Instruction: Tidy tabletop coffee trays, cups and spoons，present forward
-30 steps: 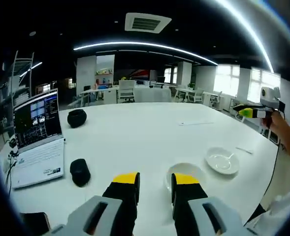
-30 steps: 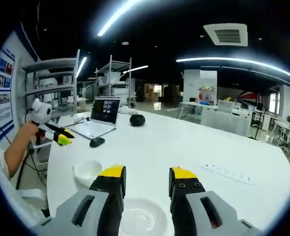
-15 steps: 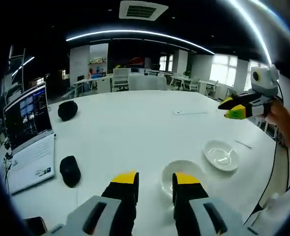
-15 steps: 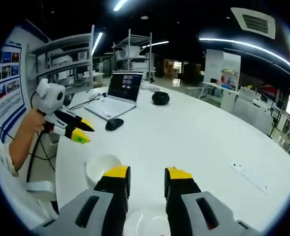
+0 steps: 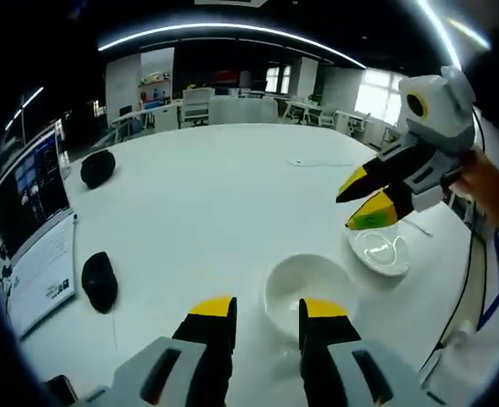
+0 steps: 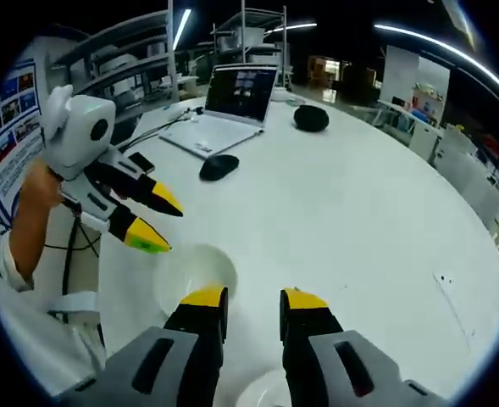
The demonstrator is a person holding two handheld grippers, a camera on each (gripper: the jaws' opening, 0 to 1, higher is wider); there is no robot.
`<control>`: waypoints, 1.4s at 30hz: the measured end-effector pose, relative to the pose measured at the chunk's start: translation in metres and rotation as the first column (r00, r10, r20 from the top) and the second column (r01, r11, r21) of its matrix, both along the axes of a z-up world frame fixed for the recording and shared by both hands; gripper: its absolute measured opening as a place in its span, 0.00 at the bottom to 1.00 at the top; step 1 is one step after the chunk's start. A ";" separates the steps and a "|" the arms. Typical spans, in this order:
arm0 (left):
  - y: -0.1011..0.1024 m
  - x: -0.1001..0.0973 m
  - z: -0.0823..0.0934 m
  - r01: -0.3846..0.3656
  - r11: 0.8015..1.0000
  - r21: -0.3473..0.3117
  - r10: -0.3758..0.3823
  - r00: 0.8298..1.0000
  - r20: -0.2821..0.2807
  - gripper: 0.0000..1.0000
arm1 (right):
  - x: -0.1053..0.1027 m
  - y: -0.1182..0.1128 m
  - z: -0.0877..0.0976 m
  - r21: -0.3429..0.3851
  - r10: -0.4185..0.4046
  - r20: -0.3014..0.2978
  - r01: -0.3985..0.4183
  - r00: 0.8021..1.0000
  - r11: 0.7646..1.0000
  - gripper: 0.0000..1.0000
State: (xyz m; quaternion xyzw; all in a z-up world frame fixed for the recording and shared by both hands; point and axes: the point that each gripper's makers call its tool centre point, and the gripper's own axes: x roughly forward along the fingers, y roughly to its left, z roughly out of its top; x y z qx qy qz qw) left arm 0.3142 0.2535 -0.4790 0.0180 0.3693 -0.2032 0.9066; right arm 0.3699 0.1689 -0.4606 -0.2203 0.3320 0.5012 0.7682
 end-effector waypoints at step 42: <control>-0.008 0.006 -0.052 -0.062 0.998 -0.003 0.060 0.977 -0.204 0.18 | -0.020 0.015 -0.073 -0.289 -0.182 -0.192 0.121 0.964 0.950 0.10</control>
